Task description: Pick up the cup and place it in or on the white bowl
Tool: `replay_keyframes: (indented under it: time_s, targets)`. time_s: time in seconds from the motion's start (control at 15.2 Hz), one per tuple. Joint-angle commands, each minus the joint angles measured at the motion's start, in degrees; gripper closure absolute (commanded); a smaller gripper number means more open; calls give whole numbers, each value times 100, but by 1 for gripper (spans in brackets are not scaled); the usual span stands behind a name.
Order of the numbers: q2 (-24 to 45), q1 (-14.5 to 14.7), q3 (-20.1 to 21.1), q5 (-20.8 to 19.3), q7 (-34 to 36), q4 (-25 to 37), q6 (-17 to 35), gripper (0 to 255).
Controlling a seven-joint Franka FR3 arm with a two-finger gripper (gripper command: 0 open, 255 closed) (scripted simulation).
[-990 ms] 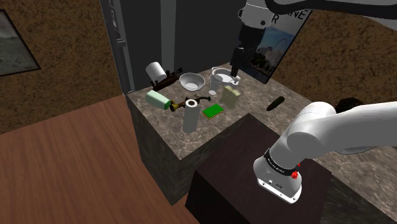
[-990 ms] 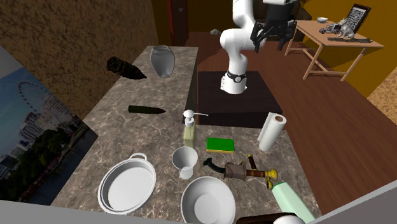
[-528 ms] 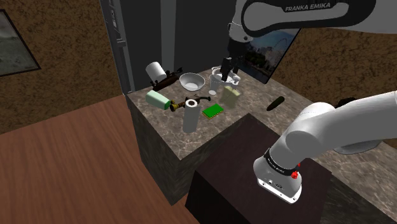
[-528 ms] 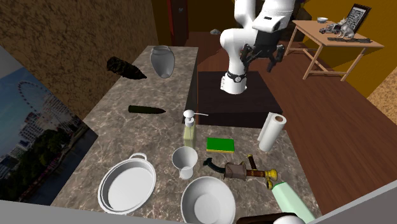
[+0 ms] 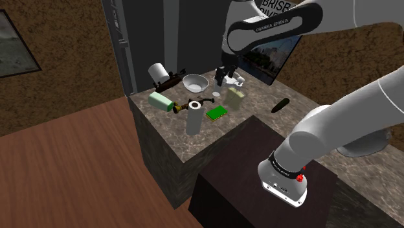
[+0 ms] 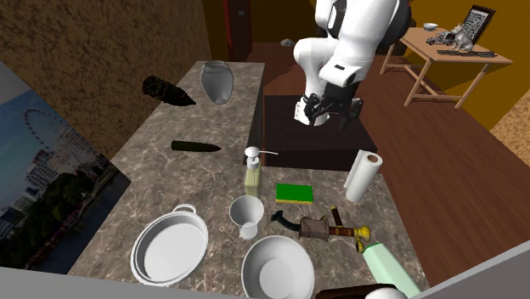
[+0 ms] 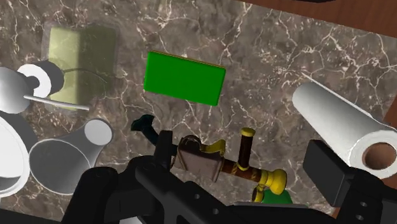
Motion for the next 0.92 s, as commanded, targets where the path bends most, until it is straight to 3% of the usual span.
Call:
replay_keyframes:
  time_s: [0.0, 0.86]
  targets:
    - [341, -101, -53, -166, 4, 83, 315, 0]
    - [3005, -527, -404, -1195, 423, 1496, 1871, 0]
